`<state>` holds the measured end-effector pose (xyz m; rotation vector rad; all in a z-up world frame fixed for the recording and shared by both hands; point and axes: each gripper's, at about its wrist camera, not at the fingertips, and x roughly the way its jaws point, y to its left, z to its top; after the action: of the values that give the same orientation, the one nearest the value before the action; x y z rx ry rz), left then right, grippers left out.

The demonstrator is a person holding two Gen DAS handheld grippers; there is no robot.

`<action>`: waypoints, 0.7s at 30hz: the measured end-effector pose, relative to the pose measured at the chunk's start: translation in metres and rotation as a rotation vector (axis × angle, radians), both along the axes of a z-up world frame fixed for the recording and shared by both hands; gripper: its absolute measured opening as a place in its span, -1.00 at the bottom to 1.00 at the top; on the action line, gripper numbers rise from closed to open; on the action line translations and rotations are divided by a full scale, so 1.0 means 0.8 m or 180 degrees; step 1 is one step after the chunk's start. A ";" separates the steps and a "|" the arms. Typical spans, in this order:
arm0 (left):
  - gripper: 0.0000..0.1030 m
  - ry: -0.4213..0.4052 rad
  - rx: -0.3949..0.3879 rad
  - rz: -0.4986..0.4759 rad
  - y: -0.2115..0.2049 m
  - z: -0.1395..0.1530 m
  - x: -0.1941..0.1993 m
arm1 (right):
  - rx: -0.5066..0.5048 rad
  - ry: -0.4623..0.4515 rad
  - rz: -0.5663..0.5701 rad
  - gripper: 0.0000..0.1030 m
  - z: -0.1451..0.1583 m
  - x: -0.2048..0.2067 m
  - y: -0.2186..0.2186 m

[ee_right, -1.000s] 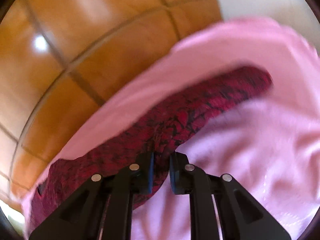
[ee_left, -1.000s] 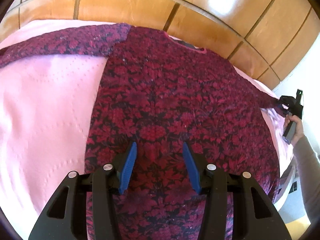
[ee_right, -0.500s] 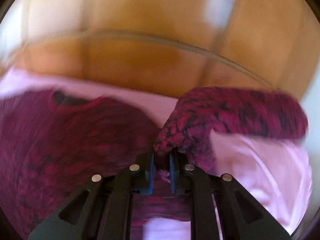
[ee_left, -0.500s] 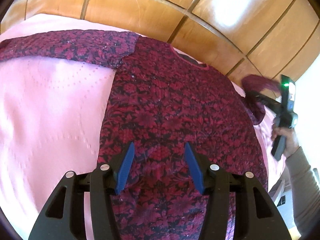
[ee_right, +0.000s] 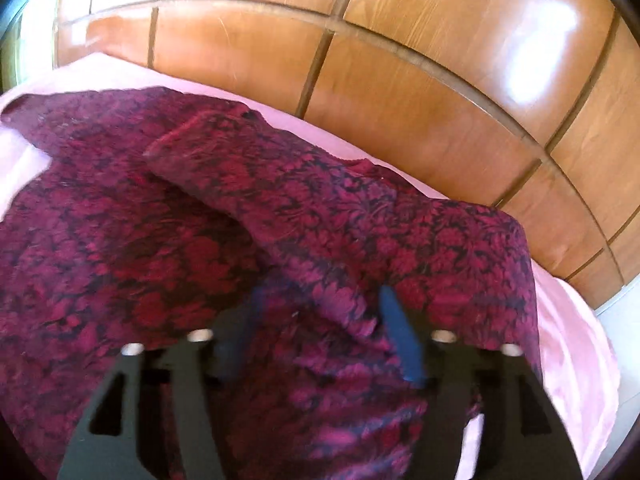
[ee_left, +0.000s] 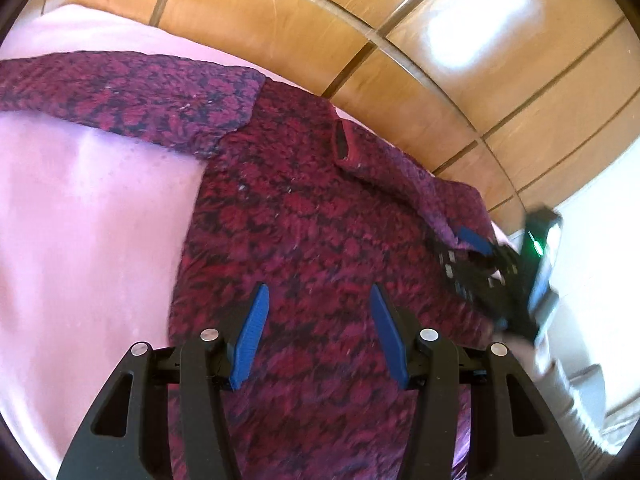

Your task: Fold small clothes

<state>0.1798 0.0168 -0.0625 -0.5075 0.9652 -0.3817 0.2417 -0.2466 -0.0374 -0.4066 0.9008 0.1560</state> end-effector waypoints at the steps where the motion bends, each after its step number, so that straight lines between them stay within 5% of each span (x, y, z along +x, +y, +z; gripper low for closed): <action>1: 0.00 -0.0007 -0.0019 -0.0003 -0.003 0.002 0.008 | 0.0080 -0.0021 0.0008 0.58 0.005 -0.011 -0.004; 4: 0.00 -0.0004 -0.0097 -0.0039 -0.015 0.007 0.032 | 0.0368 -0.0014 -0.0060 0.64 0.022 -0.032 -0.018; 7: 0.00 0.0059 -0.0173 -0.0054 -0.030 0.005 0.067 | 0.0984 0.0117 -0.0316 0.68 0.038 -0.054 -0.057; 9: 0.00 0.0098 -0.0153 -0.0045 -0.040 0.003 0.088 | 0.1596 0.0222 -0.0598 0.71 0.042 -0.067 -0.094; 13: 0.03 0.0197 -0.0186 0.0000 -0.057 -0.004 0.126 | 0.3328 0.0355 -0.1339 0.82 0.024 -0.083 -0.200; 16: 0.12 0.0265 -0.0216 0.0091 -0.067 -0.011 0.154 | 0.4292 0.0314 -0.1566 0.92 0.003 -0.088 -0.242; 21: 0.12 0.0357 -0.0191 0.0153 -0.083 -0.026 0.188 | 0.5031 0.0186 -0.1812 0.95 -0.020 -0.075 -0.262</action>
<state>0.3300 -0.0500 -0.0829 -0.6106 1.0501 -0.3425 0.1817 -0.4558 -0.0534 1.3114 0.6774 0.2997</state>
